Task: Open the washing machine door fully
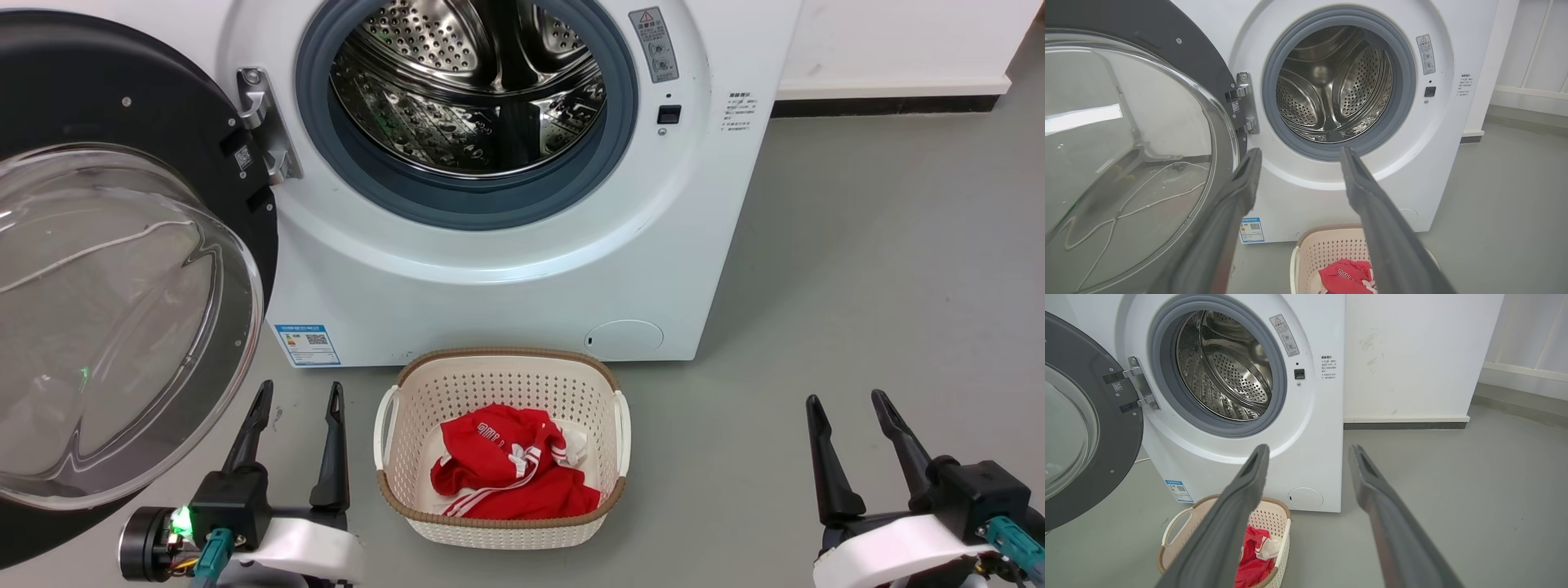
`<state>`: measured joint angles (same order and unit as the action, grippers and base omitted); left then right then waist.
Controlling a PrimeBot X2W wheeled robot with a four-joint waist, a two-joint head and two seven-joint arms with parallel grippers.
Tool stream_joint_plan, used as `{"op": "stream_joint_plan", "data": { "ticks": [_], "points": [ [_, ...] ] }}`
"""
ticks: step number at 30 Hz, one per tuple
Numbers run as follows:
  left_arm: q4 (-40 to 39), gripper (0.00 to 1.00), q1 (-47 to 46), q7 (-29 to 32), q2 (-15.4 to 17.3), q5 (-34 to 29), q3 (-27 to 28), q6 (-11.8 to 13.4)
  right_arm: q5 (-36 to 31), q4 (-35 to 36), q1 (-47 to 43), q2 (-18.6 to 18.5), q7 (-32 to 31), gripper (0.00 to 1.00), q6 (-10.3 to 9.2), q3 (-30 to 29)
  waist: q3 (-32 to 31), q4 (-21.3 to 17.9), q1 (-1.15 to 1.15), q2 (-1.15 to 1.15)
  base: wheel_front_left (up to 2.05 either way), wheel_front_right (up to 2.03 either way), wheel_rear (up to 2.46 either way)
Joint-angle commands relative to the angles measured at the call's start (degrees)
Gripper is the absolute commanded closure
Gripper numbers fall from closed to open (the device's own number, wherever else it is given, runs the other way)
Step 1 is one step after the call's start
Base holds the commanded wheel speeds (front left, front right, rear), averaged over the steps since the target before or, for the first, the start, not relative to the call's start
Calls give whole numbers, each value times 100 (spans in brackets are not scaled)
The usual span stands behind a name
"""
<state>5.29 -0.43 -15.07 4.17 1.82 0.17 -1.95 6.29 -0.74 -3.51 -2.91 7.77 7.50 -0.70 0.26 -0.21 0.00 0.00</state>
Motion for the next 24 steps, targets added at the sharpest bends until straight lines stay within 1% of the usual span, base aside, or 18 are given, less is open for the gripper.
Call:
{"op": "stream_joint_plan", "data": {
  "ticks": [1, 16, 17, 18, 24],
  "points": [
    [17, 0, -77, -14, 22, 28, -2, 20, 19, -10, 30, 6, -5, 0, -2, -8, 5, 1, 0, 0, 0, 0, 0],
    [-9, 0, -71, -14, 49, 88, -25, 38, 73, -16, 7, 6, 6, 0, -2, -4, 25, 8, 0, 0, 0, 0, 0],
    [69, 100, 9, 5, 26, 96, -14, 42, 84, -85, -16, 1, -9, 100, 0, -2, 24, 9, 0, 0, 0, 0, 0],
    [137, 100, 46, 10, 18, 100, -13, 42, 88, -146, -44, 1, -18, 100, 0, 3, 25, 9, 0, 0, 0, 0, 0],
    [269, 100, -75, 227, 9, 695, 110, 0, 714, -189, 0, -22, -72, 100, 0, 10, 23, 10, 0, 0, 0, 0, 0]
  ]
}}
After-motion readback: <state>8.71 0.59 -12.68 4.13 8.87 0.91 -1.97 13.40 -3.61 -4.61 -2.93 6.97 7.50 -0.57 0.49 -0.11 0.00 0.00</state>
